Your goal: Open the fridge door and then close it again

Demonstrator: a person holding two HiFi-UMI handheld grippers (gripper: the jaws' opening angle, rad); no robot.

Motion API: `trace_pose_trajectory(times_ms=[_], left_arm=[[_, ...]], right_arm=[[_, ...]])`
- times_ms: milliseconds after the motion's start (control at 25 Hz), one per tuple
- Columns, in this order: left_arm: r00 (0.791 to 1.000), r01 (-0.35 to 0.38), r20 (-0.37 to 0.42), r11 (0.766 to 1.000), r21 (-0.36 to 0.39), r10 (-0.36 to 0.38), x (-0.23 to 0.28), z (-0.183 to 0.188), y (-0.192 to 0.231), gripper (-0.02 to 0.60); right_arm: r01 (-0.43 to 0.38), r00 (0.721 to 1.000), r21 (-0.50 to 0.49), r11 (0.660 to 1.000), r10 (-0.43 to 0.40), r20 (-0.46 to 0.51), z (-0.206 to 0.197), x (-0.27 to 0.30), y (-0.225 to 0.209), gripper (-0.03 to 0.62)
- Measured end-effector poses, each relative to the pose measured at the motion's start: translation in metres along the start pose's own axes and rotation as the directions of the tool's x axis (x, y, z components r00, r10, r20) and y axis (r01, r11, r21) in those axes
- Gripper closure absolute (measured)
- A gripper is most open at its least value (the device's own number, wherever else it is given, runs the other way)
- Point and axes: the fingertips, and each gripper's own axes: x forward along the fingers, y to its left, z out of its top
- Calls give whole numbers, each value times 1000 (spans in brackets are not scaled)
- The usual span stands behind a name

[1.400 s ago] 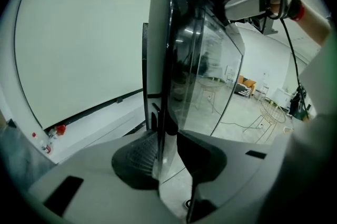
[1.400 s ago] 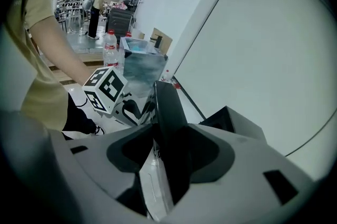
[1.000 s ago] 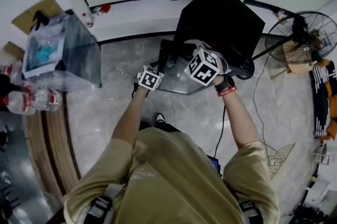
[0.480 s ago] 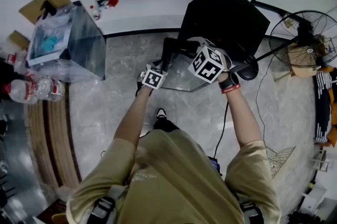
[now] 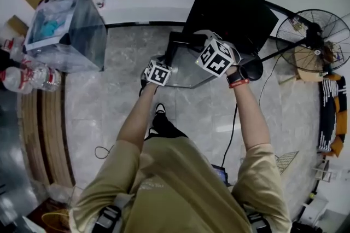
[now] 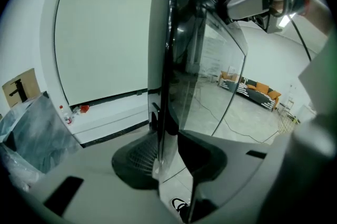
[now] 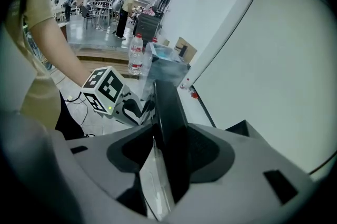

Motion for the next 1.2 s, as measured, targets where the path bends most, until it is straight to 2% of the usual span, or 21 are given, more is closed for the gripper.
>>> trace_pose_trajectory(times_ms=[240,680,960,1200], left_arm=[[1000,-15,14,999,-37,16,-11,-11,-18,463],[994,-104,-40,991,-84,101,-35,-33,-42,462],[988,-151,-45,980,-131,146,-52,-51,-62,462],[984,-177,-43,974,-143,172,-63,-62,-87,462]], right_arm=[[-26,1000,-40,999,25,-14,-4,-8,16,382],[-79,996,-121,989,85,42,-7,-29,47,381],[-96,991,-177,980,110,70,-9,-43,71,379],[-104,988,-213,971,126,92,-19,-58,90,376]])
